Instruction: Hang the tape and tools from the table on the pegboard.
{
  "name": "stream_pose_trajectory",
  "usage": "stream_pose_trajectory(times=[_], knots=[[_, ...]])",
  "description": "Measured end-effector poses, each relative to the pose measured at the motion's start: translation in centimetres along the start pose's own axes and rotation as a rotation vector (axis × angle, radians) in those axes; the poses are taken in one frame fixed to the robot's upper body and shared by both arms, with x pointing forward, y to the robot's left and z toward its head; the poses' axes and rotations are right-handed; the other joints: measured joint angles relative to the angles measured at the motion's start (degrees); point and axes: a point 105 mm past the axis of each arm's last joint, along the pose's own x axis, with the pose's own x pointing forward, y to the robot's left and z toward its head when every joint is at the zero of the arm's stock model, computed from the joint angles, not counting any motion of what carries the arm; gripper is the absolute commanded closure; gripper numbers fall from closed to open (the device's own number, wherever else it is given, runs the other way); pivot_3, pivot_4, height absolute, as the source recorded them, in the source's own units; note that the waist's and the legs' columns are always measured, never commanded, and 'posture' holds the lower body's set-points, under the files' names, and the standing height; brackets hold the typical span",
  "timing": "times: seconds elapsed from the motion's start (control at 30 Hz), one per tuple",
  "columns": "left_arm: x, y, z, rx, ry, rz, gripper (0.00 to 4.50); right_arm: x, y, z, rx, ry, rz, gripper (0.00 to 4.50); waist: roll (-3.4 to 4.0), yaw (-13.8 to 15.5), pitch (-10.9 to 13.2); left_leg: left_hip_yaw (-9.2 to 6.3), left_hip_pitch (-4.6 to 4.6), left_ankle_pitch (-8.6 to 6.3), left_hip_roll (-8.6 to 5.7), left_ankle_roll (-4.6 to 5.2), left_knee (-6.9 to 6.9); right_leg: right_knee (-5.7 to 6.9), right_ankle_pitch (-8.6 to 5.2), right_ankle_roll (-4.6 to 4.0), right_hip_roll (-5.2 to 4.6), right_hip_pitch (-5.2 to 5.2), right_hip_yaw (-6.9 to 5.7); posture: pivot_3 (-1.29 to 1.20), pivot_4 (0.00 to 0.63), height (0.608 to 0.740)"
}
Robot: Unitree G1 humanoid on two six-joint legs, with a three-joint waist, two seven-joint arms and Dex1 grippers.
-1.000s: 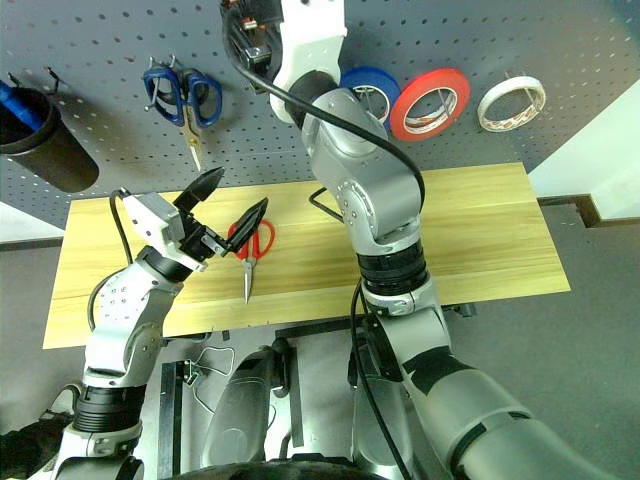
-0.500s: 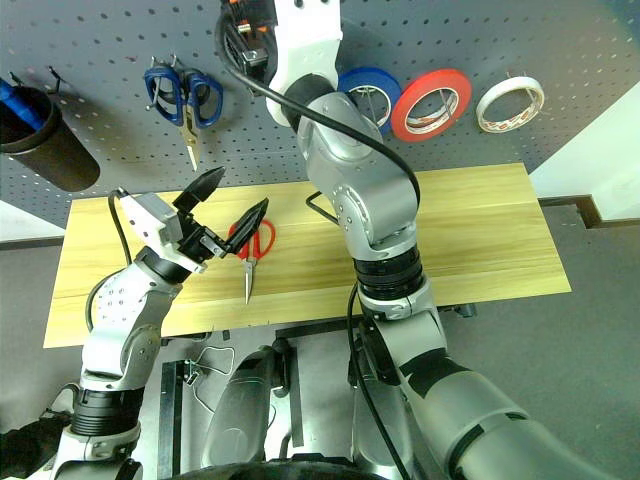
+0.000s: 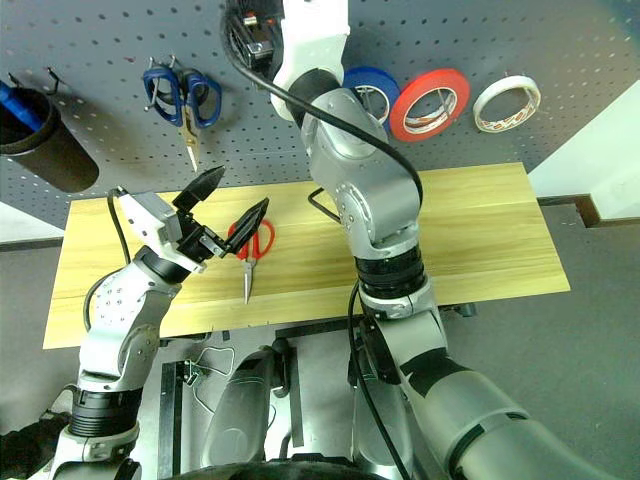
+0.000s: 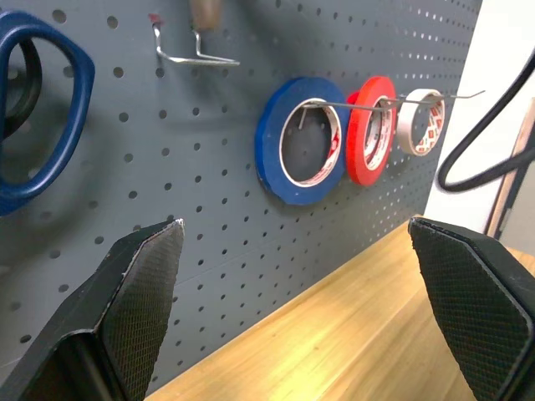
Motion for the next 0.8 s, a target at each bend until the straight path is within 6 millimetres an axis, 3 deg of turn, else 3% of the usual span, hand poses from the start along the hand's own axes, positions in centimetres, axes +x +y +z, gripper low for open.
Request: stream_pose_trajectory(times=[0.17, 0.63, 0.67, 0.8], knots=[[-0.2, -0.1, 0.1, -0.001, 0.006, 0.001, 0.0, 0.5, -0.7, -2.0, 0.003, 0.016, 0.014, 2.31, 0.05, -0.02, 0.04, 0.02, 0.27, 0.28, 0.13, -0.01, -0.03, 0.01, 0.13, -0.21, 0.11, 0.2, 0.04, 0.05, 0.375, 0.716], [-0.4, -0.1, -0.1, -0.003, 0.02, 0.007, 0.0, 0.6, -0.6, -2.3, 0.015, 0.017, 0.019, 2.31, 0.08, -0.03, 0.06, 0.01, 0.26, 0.44, 0.23, -0.02, -0.18, -0.01, 0.25, -0.38, 0.21, 0.1, 0.07, 0.04, 0.378, 0.716], [-0.4, -0.1, -0.1, -0.003, 0.019, 0.007, 0.0, 0.6, -0.5, -2.3, 0.019, 0.018, 0.022, 1.59, 0.08, -0.05, 0.06, 0.01, 0.26, 0.44, 0.23, -0.02, -0.18, -0.01, 0.25, -0.38, 0.21, 0.1, 0.07, 0.04, 0.378, 0.716], [-0.4, -0.2, -0.1, -0.003, 0.02, 0.007, 0.0, 0.6, 0.0, -2.2, 0.04, 0.02, 0.043, 0.39, 0.08, -0.03, 0.07, 0.01, 0.26, 0.44, 0.23, -0.02, -0.22, -0.02, 0.25, -0.39, 0.21, 0.08, 0.07, 0.04, 0.379, 0.716]])
